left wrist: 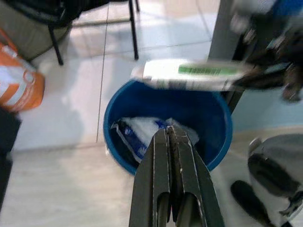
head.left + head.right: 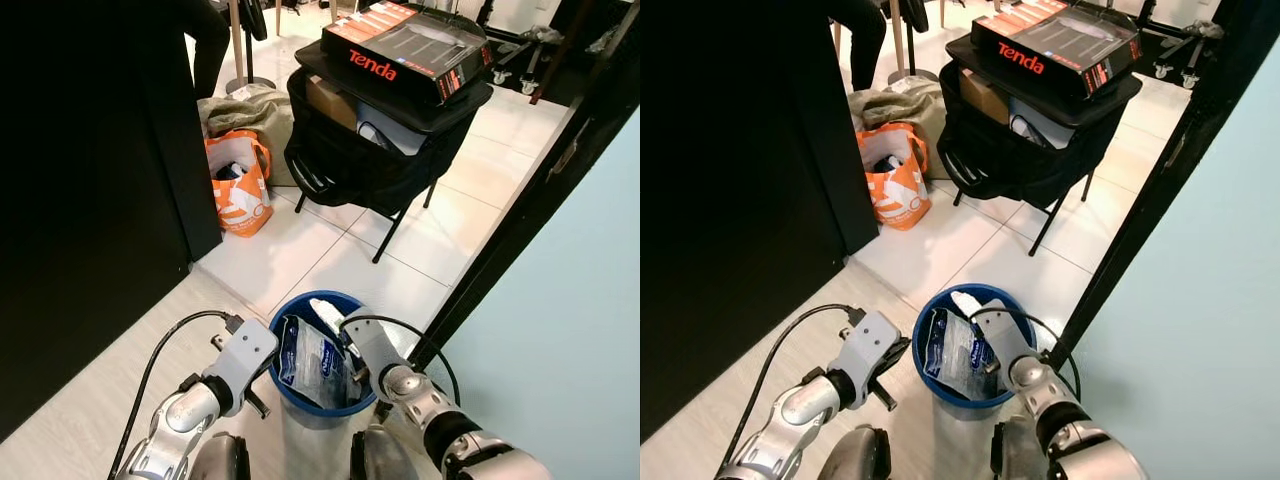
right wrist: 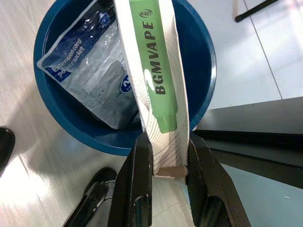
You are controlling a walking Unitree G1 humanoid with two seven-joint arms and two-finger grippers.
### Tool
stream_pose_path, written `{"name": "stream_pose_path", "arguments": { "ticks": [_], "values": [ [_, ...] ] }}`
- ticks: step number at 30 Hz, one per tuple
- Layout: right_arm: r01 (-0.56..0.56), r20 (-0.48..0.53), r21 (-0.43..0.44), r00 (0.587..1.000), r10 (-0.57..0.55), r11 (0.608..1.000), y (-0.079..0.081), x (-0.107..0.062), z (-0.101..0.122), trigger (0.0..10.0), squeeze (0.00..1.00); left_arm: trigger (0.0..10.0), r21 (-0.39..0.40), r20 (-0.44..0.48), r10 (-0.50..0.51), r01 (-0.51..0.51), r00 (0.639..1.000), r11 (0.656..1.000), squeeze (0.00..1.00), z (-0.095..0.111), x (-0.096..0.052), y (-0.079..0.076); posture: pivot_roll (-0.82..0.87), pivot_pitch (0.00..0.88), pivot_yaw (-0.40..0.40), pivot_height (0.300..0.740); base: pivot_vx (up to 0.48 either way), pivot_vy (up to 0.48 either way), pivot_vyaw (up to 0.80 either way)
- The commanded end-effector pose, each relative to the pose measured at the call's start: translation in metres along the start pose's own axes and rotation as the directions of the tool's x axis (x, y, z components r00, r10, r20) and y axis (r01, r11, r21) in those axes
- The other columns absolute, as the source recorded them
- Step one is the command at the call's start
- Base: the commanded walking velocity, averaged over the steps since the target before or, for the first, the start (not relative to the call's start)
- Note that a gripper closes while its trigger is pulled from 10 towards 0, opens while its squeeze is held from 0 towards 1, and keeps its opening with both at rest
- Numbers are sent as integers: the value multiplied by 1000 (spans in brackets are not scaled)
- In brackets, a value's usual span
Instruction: Clean up the room
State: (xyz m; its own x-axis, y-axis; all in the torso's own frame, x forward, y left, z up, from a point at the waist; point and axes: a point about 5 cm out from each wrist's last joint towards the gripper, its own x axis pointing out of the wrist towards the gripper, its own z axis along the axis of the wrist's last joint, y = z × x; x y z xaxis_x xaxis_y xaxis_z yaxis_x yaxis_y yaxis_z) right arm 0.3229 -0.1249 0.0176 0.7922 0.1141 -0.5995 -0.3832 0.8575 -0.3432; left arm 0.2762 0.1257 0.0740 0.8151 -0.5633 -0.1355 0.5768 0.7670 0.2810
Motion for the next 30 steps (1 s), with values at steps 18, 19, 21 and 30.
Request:
{"name": "stream_pose_path", "arguments": {
  "ticks": [18, 19, 21, 30],
  "values": [
    [36, -32, 48, 999, -35, 998, -1, 1, 3, 10000, 0, 10000, 0, -4, -138, 138, 990, 990, 0, 2, -9, -12, 103, 248, -71, 627, 0, 0, 0],
    [36, -32, 48, 999, -35, 998, -1, 1, 3, 10000, 0, 10000, 0, -4, -138, 138, 990, 990, 0, 2, -9, -12, 103, 248, -71, 627, 0, 0, 0],
    [36, -28, 61, 999, -34, 997, -1, 1, 4, 10000, 518, 10000, 0, -5, -140, 140, 990, 990, 0, 2, -9, -12, 102, 248, -71, 627, 0, 0, 0],
    [52, -16, 76, 999, -51, 996, -4, 1, 6, 10000, 0, 10000, 2, -14, -125, 125, 992, 992, 0, 1, -7, -11, 96, 231, -66, 627, 0, 0, 0]
  ]
}}
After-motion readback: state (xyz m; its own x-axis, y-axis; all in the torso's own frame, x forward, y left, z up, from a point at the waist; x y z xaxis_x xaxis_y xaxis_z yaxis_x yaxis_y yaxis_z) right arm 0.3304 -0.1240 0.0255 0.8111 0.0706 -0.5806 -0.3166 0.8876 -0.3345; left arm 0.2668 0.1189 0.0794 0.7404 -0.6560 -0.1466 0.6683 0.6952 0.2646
